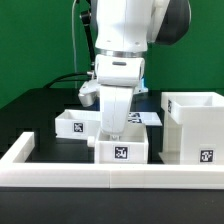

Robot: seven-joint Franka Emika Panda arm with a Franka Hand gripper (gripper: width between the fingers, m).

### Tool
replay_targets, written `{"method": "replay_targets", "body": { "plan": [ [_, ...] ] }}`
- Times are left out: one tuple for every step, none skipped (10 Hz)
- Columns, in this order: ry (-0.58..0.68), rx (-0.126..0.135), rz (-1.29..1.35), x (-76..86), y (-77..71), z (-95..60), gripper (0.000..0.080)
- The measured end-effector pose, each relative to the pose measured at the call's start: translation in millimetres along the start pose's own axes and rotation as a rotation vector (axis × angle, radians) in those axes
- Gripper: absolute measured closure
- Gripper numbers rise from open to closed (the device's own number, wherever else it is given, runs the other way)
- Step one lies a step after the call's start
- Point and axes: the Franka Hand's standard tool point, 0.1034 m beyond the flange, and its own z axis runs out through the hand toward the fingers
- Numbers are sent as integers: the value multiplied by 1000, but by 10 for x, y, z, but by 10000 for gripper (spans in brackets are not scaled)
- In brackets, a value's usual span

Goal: Assemble drawer

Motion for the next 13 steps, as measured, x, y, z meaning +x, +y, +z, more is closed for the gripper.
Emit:
{"method": "replay_targets", "body": {
  "plan": [
    [0,1,0,-2,-4,5,758],
    [0,1,1,-5,-5,7,758],
    [0,2,1,-3,-6,10,758],
    [-3,5,-17,53,-1,13,758],
    [0,10,-31,148,16,11,758],
    [4,6,-42,242,45,0,758],
    [7,5,-51,290,50,9,758],
    [10,8,-57,327,38,40,758],
    [10,13,-59,339,22,67,758],
    [10,13,-55,328,22,68,758],
    [10,15,-54,321,18,72,758],
    [10,15,-53,320,15,74,758],
    [9,15,-59,325,15,79,758]
  ]
}}
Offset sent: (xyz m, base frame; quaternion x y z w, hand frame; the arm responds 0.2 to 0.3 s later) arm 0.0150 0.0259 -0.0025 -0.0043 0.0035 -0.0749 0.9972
